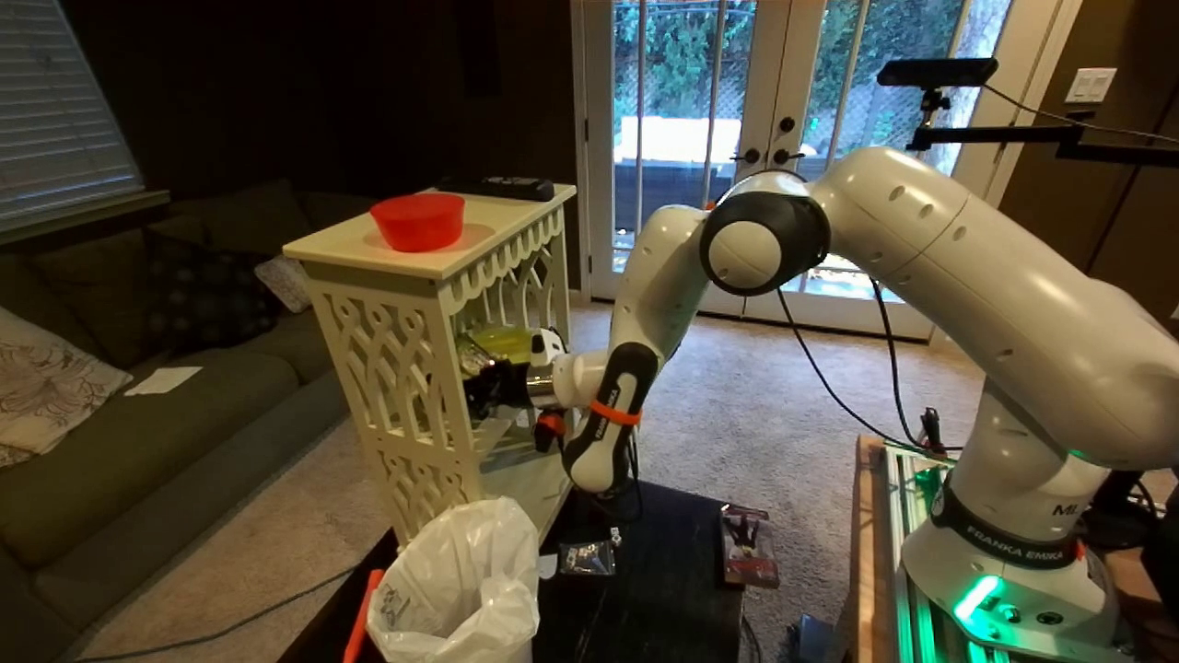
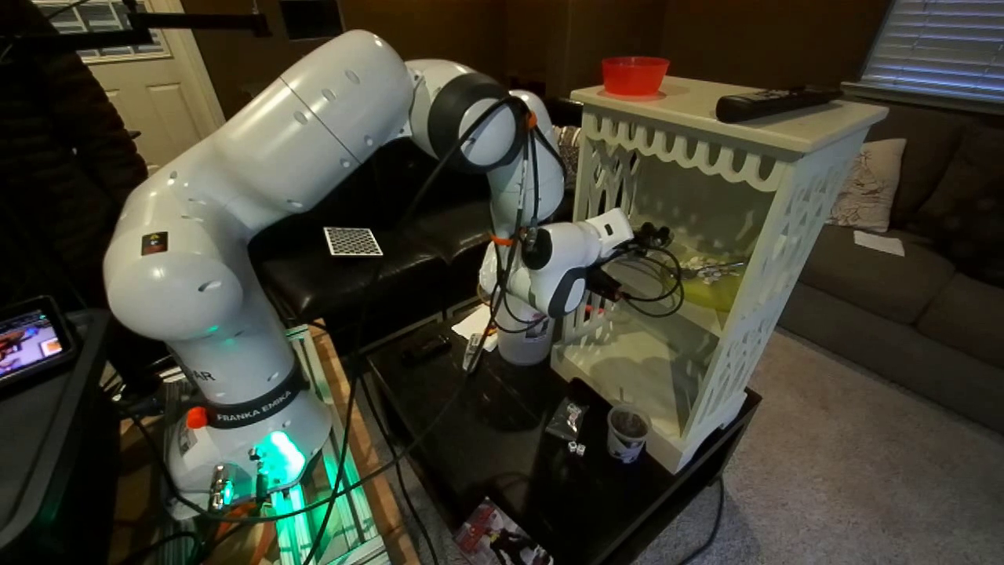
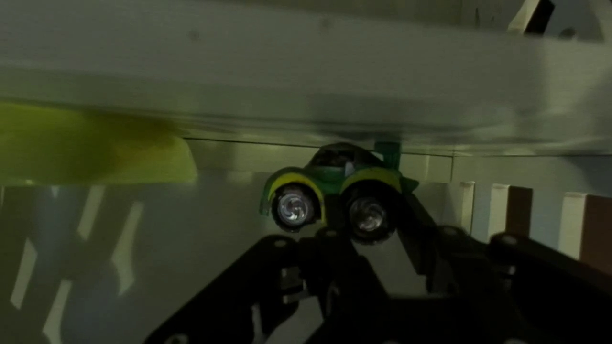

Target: Remove the car from the top shelf and place it on top of the shelf.

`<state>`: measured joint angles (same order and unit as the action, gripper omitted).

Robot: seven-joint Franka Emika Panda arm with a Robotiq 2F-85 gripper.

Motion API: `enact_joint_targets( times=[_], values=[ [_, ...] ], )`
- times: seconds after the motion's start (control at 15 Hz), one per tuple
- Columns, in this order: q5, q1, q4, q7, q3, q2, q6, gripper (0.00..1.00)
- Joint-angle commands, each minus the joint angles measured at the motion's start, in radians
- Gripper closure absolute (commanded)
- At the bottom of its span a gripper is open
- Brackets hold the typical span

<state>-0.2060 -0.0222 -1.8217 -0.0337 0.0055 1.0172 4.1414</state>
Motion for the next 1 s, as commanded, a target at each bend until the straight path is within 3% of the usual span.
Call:
enact_joint_targets(
  times=[0.0,0.4,0.47,0.8,0.93],
  values=[
    [0.000,-0.001,-0.003,0.008,-0.002,0.002,0.018,0.92],
    [-0.104,-0.031,-0.246,0.020,-0.026,-0.137,0.140,0.92],
    [-0.135,-0.102,-0.230,-0.023,0.046,-0.166,0.092,0.92],
    [-0.154,-0.271,-0.349,-0.085,0.172,-0.308,0.083,0.92],
    [-0.147,-0.291,-0.473,-0.072,0.156,-0.386,0.078,0.92]
  ],
)
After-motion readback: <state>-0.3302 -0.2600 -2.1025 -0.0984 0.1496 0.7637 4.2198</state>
